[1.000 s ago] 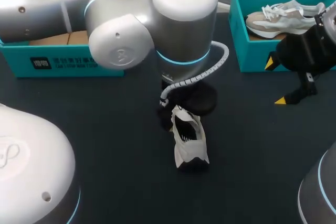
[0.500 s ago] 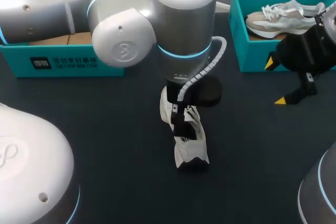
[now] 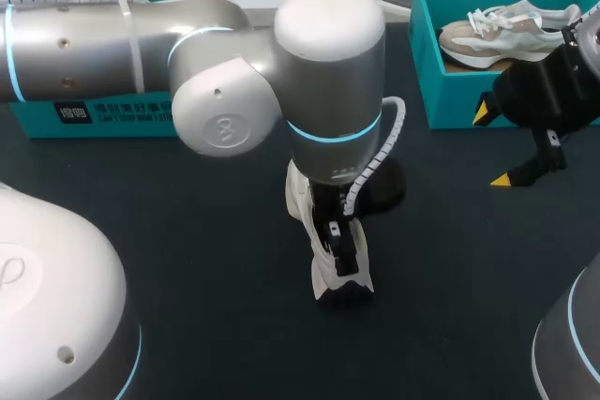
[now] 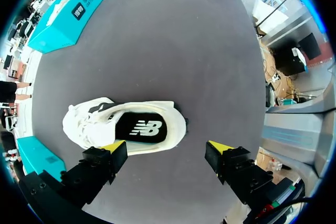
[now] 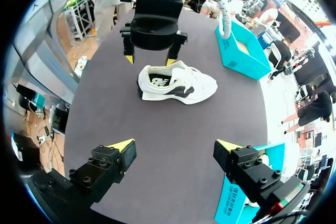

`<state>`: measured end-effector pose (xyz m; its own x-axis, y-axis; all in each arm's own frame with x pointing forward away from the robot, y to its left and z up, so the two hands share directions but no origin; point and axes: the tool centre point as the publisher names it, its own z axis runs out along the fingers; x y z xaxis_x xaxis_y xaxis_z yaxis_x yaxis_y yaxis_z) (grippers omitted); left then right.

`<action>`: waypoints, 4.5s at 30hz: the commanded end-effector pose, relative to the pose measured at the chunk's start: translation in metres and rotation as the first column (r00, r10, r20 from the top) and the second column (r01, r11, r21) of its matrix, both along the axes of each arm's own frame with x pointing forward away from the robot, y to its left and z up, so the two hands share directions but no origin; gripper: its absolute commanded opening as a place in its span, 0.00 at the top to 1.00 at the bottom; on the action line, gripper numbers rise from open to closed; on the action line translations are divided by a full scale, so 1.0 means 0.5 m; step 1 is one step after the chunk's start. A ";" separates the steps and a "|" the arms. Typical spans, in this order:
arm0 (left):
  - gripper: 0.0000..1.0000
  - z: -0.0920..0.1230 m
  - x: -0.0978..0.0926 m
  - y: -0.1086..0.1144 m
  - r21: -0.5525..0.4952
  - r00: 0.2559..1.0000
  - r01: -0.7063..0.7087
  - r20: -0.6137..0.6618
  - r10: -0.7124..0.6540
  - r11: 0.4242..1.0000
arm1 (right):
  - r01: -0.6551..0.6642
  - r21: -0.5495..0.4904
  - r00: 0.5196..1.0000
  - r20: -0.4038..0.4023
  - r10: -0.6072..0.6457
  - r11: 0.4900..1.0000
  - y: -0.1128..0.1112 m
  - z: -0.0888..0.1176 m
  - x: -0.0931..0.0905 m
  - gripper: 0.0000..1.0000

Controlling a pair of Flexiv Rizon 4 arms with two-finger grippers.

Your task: Take the shoe out of the shoebox, open the shoe tongue, remove and reinsert the insole, then place the shoe into the shoebox

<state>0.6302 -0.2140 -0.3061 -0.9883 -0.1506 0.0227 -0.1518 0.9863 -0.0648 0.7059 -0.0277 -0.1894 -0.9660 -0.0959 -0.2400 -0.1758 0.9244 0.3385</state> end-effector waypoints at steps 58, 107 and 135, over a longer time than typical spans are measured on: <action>1.00 -0.050 -0.014 0.035 0.117 0.945 0.099 -0.322 -0.057 0.988 | 0.000 -0.003 1.000 -0.003 0.000 1.000 0.003 -0.001 0.004 0.00; 1.00 0.301 0.168 0.271 0.109 0.920 0.329 -0.261 -0.292 0.938 | 0.000 -0.003 1.000 -0.003 0.000 1.000 0.003 -0.001 0.004 0.00; 1.00 0.397 0.456 0.768 0.139 0.888 0.435 -0.228 -0.399 0.890 | 0.000 -0.003 1.000 -0.003 0.000 1.000 0.003 -0.001 0.004 0.00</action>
<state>0.8499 0.1304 -0.1135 -0.9318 0.2632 0.2500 0.3005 0.9457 0.1243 0.7058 -0.0277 -0.1894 -0.9660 -0.0958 -0.2400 -0.1758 0.9244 0.3385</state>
